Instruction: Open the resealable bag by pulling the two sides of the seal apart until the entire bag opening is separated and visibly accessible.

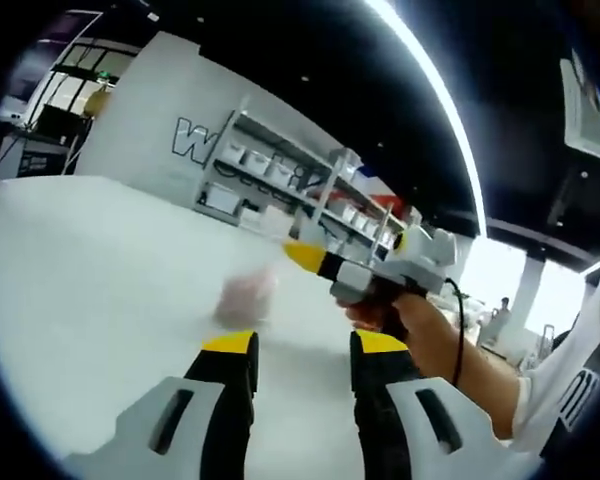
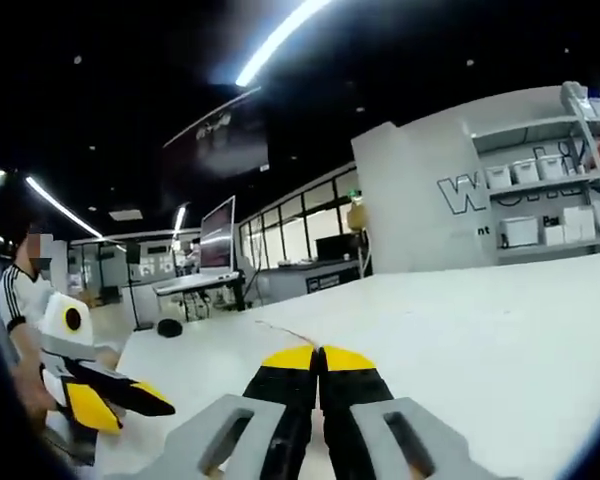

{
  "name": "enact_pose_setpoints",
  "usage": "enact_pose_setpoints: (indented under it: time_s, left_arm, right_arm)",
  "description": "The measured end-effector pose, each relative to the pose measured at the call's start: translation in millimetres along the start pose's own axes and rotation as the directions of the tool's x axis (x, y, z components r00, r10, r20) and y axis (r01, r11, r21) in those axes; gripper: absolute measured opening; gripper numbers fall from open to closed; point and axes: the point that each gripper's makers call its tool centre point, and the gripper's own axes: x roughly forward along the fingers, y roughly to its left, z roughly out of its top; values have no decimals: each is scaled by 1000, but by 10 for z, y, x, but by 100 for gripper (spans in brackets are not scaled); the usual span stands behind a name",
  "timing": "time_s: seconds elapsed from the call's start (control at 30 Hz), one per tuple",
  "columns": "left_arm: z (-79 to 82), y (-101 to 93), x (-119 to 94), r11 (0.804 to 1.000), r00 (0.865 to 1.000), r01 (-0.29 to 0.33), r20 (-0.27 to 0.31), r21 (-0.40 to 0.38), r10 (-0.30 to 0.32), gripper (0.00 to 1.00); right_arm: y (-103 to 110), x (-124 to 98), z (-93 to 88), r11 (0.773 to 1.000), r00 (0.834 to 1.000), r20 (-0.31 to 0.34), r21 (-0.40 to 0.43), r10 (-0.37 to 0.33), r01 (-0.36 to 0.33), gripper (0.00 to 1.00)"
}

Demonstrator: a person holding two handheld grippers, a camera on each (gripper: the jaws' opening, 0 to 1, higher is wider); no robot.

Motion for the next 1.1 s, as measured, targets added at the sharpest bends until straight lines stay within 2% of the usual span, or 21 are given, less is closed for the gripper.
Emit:
enact_pose_setpoints:
  time_s: [0.37, 0.47, 0.7, 0.9, 1.1]
  left_arm:
    - [49, -51, 3, 996, 999, 26, 30, -84, -23, 32]
    - [71, -37, 4, 994, 999, 21, 44, -104, -16, 28]
    - [131, 0, 16, 988, 997, 19, 81, -154, -7, 27]
    - [149, 38, 36, 980, 994, 15, 112, -197, 8, 25]
    - [145, 90, 38, 965, 990, 9, 138, -263, 29, 22]
  right_arm:
    - [247, -92, -58, 999, 999, -7, 5, 45, -45, 0]
    - [324, -126, -65, 998, 998, -9, 7, 59, -59, 0]
    - [471, -186, -104, 996, 996, -19, 1, 84, -84, 0]
    - [664, -272, -161, 993, 994, -38, -48, 104, -106, 0]
    - [823, -324, -184, 989, 991, -40, -74, 128, -131, 0]
